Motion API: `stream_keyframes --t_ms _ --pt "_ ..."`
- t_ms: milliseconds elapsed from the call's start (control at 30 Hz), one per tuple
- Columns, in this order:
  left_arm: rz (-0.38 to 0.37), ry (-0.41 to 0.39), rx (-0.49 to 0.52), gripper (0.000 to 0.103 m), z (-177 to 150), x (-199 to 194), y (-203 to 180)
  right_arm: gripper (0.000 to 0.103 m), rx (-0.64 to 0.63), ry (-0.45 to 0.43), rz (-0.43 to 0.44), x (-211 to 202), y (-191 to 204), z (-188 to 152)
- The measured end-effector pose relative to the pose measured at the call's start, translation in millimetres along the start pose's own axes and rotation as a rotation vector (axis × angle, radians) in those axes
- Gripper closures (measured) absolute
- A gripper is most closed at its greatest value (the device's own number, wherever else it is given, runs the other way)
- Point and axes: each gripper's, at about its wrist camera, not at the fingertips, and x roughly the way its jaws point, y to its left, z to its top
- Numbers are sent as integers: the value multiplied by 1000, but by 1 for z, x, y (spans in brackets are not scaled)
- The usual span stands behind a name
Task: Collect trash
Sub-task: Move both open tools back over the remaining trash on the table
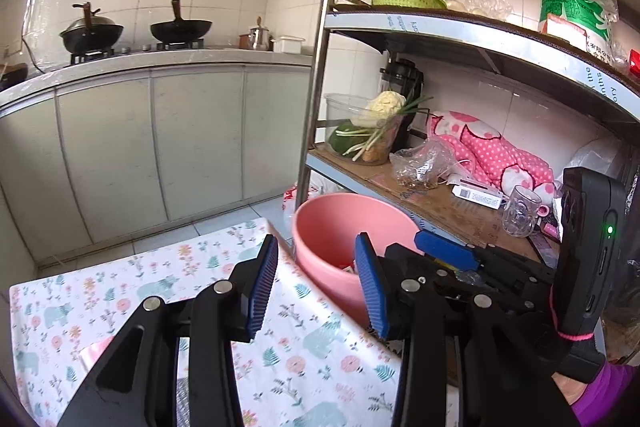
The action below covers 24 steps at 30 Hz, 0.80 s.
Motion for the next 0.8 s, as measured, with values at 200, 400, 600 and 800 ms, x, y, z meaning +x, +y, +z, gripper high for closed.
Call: stream_keyframes --t_ms 200,400,600,800 --pt "80 -23 -5 64 -18 -43 25 64 -38 12 38 -6 25 -6" --pt "178 -31 -38 64 -40 -79 56 65 -64 13 78 -7 49 -11" --pt "268 -29 -98 64 -63 -108 87 65 -86 18 106 -8 63 -17" --pt "361 -10 -150 64 -86 -130 113 65 -85 40 136 -2 70 -22"
